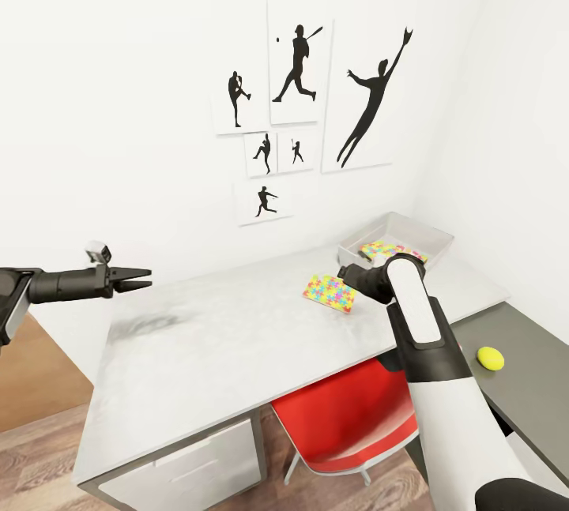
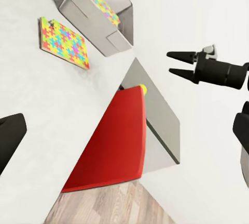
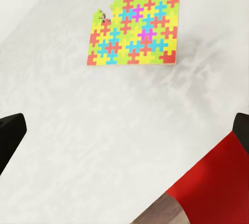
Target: Put all the toys in the child's room - the three board games (two on the bed and one on the table), the two jigsaw puzzles on the table, and the tennis ball on the table - inside the toy box on the table in the child's room.
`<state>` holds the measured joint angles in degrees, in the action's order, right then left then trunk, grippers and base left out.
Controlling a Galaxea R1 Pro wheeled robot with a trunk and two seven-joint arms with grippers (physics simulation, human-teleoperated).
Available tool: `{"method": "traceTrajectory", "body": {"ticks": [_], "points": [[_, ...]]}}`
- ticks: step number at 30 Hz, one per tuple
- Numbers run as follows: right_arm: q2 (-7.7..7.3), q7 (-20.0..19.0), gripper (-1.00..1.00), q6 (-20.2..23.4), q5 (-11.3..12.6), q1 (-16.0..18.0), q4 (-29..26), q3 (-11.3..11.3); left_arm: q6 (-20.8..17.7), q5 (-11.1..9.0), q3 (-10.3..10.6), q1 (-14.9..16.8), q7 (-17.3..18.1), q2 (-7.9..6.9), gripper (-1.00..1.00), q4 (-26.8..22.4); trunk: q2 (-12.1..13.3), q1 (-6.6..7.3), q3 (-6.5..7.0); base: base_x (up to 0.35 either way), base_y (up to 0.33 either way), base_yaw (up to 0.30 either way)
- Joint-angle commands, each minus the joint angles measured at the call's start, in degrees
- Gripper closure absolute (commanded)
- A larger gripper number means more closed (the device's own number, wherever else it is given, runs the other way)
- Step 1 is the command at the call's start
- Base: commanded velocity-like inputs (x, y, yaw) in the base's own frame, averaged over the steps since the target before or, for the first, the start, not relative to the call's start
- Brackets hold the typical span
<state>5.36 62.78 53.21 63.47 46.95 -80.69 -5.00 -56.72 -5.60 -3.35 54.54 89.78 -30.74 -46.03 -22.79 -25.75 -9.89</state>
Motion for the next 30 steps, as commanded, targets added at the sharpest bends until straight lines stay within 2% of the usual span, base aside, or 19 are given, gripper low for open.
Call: {"method": "traceTrajectory", "body": {"ticks": [1,9,17,22,30], "points": [[0.01,0.58,-1.0,0.33,0.49,0.07,-0.04,-0.01,-0.66,-0.04,-0.01,0.05,0.22,-0.09,-1.0,-0.01,-0.12,-0.04,-0.13,0.0,0.0,0.0],[0.01,0.38,-1.0,0.24,0.43,-0.09,-0.11,-0.22,-0.86,-0.11,-0.07,0.11,0.22,-0.43,-1.0,-0.02,-0.12,-0.04,-0.13,0.0,0.0,0.0],[-0.03,0.13,-1.0,0.55,0.18,-0.53,-0.12,-1.96,-1.23,-0.15,-0.04,0.13,0.22,-0.67,-1.0,-0.08,-0.12,-0.04,-0.13,0.0,0.0,0.0],[-0.01,0.09,-1.0,0.37,0.24,-0.61,-0.1,-1.7,-1.21,-0.28,-0.07,0.13,0.22,-1.71,-1.0,-0.11,-0.12,-0.04,-0.13,0.0,0.002,0.0],[0.01,0.15,-1.0,0.23,0.25,-0.55,-0.09,-1.61,-1.21,-0.32,-0.08,0.13,0.22,-2.02,-1.0,-0.11,-0.12,-0.04,-0.13,0.0,0.08,0.0]]}}
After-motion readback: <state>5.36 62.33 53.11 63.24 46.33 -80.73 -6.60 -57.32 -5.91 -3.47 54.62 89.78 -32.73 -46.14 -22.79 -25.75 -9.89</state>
